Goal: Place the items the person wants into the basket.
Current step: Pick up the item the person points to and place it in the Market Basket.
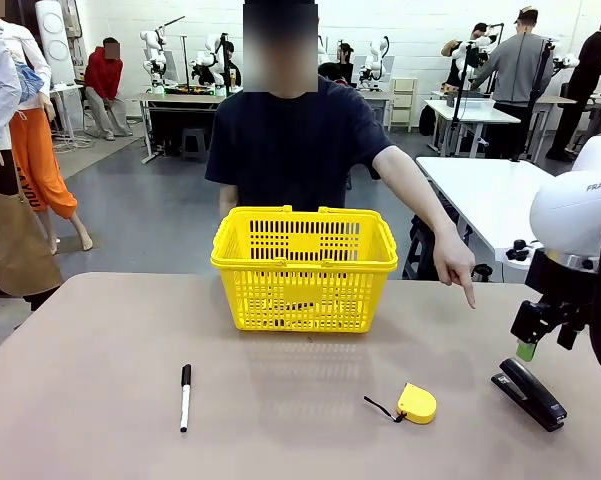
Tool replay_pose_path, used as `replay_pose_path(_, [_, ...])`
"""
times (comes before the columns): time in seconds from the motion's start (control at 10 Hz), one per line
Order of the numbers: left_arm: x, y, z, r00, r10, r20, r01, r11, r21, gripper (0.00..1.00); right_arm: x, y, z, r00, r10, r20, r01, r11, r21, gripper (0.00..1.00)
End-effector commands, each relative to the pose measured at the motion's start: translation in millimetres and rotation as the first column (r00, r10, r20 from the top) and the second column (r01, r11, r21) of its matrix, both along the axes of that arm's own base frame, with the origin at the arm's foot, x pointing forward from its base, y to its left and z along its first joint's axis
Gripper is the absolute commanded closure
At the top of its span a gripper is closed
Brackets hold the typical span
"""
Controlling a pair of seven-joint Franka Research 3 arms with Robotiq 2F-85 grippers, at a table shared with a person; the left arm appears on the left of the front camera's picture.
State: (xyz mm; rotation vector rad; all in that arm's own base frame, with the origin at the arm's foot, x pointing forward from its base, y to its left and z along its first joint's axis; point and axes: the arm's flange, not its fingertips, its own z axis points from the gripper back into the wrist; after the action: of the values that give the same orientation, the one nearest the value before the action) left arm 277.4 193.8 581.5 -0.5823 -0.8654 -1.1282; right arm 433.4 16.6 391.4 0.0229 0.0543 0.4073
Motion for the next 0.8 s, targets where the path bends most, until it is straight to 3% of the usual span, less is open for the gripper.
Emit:
replay_pose_path(0.0, [0.2, 1.2, 0.9, 1.000, -0.013, 0.026, 0.014, 1.000, -0.014, 0.00, 8.8, 3.3, -15.1, 0.999, 0.036, -0.036, -0.037, 0.999, -0.012, 0.00])
replay_pose_path(0.7, [0.2, 1.2, 0.9, 1.000, -0.013, 0.026, 0.014, 1.000, -0.014, 0.00, 22.1, 9.4, -52.5, 0.991, 0.091, -0.097, -0.095, 0.995, -0.036, 0.00])
